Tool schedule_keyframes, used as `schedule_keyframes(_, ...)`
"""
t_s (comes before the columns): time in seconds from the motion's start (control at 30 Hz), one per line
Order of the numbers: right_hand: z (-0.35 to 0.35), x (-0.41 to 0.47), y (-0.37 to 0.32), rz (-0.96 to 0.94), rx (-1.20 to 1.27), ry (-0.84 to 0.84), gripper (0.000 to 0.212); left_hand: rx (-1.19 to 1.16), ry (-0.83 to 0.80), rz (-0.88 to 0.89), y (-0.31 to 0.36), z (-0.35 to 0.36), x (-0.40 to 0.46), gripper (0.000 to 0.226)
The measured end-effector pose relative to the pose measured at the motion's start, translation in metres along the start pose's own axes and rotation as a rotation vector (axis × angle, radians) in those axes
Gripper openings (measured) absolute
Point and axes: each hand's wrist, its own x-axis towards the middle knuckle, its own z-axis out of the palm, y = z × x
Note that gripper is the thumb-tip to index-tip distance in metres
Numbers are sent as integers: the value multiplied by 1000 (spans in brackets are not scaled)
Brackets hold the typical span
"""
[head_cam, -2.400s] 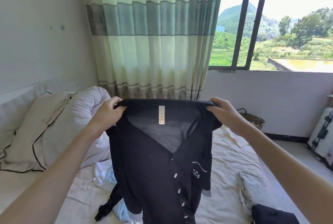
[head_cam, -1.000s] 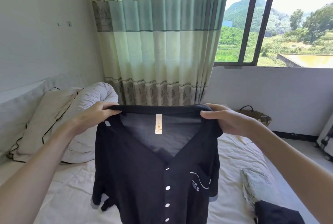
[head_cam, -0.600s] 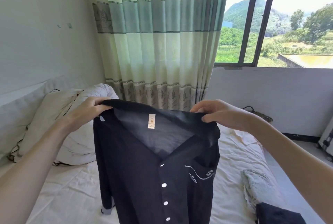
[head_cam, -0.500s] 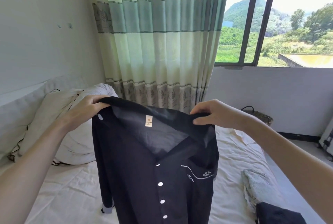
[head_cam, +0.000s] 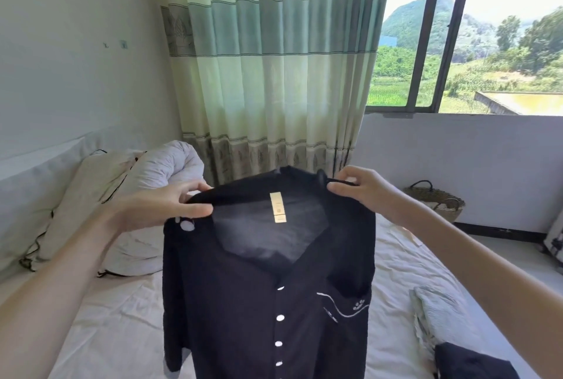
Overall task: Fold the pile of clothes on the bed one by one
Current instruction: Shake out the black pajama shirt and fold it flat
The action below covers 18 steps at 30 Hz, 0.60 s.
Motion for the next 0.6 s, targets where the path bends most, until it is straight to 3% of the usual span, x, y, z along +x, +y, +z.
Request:
schedule_keyframes(0.07, -10, -2, 2, 36, 75, -40, 25, -232, -240, 43, -10, -8, -7, 45)
schedule_keyframes(0.13, -17, -4, 2, 63, 42, -109, 23, -316, -320, 116, -17, -11, -10, 50)
schedule_keyframes(0.2, -21, -5, 2, 122, 56, -277, 22, -244, -180, 155, -22, -8, -11, 39)
schedule_keyframes(0.27, -27, -7, 1, 193, 126, -480, 38, -144, 65, 210, -25, -3, -11, 21)
schedule_keyframes(0.37, -30, -9, -1, 215, 257, -607, 35, -162, 337, 288, -29, 1, -11, 18)
schedule_keyframes(0.5, -16, -11, -5, 62, 183, -459, 14, 90, 593, 373, -37, 0, -17, 31)
schedule_keyframes(0.6, 4, -15, -5, -6, 180, -323, 15, 188, 678, 324, -40, 4, -30, 26)
